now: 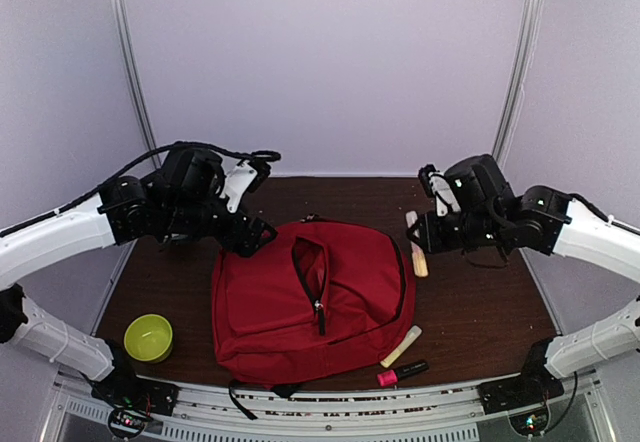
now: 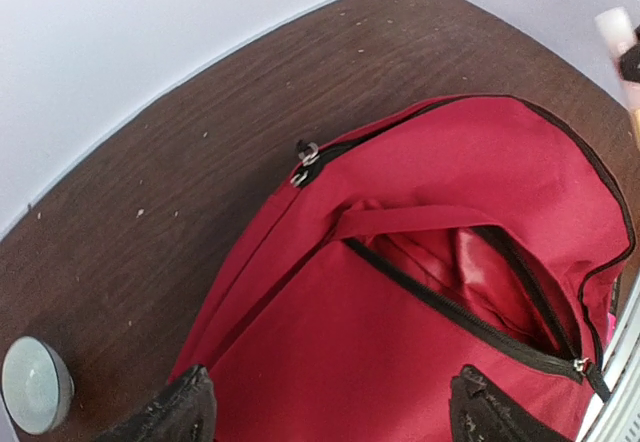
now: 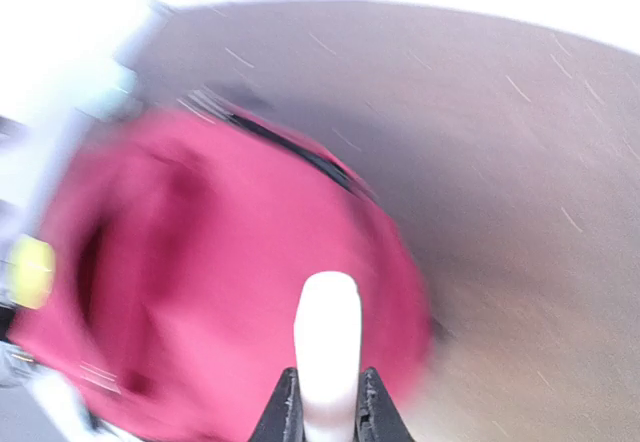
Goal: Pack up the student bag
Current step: Place the pen in the lower front pocket of the bag.
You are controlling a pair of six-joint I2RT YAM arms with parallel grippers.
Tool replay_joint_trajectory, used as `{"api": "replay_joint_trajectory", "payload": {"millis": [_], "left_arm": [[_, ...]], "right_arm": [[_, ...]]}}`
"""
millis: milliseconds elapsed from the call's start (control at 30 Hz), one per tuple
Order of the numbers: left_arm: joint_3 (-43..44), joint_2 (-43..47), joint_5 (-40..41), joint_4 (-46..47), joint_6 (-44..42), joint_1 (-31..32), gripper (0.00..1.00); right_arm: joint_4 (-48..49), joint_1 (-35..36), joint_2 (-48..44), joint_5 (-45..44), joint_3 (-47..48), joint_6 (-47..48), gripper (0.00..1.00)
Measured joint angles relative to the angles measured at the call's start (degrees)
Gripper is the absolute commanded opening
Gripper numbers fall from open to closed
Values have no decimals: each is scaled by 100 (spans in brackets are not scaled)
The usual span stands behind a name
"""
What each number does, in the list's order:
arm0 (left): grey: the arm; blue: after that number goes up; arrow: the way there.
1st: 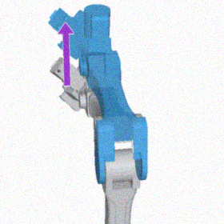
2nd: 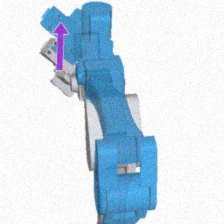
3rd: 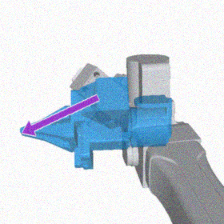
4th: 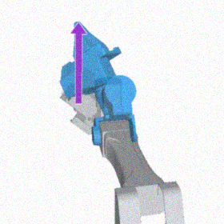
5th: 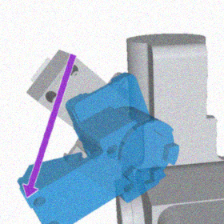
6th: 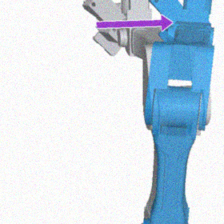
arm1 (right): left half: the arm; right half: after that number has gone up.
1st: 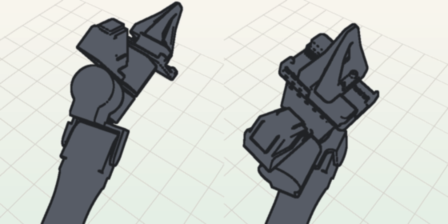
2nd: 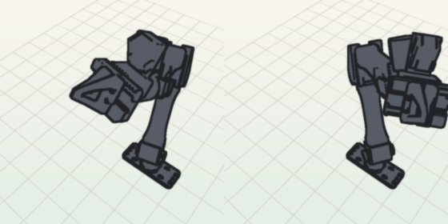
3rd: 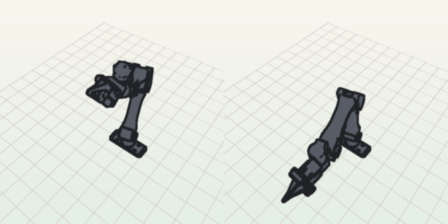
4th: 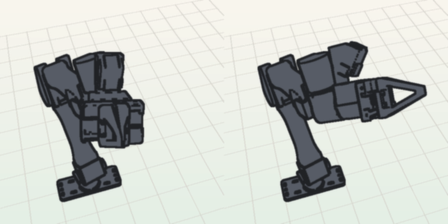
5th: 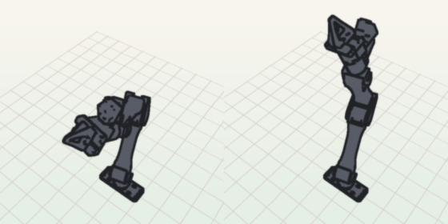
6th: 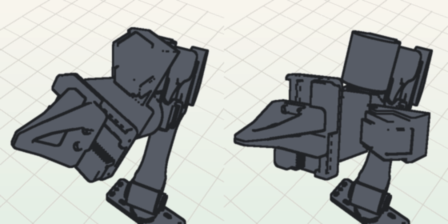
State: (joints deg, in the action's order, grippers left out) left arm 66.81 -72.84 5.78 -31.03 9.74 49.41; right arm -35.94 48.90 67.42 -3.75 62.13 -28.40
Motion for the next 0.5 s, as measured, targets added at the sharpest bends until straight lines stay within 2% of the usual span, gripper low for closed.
{"api": "replay_joint_trajectory", "payload": {"millis": [233, 367, 500], "left_arm": [[-1139, 516, -72, -46, 920, -686, 81], [-1532, 638, -129, -46, 1279, -688, 81], [-1683, 656, -175, -39, 1443, -688, 81]], "right_arm": [[2127, 737, 1458, 1152, 944, -310, 0], [2616, 975, 2367, 1429, 1172, -614, 0], [2680, 984, 2804, 1451, 1172, -887, 0]]}}
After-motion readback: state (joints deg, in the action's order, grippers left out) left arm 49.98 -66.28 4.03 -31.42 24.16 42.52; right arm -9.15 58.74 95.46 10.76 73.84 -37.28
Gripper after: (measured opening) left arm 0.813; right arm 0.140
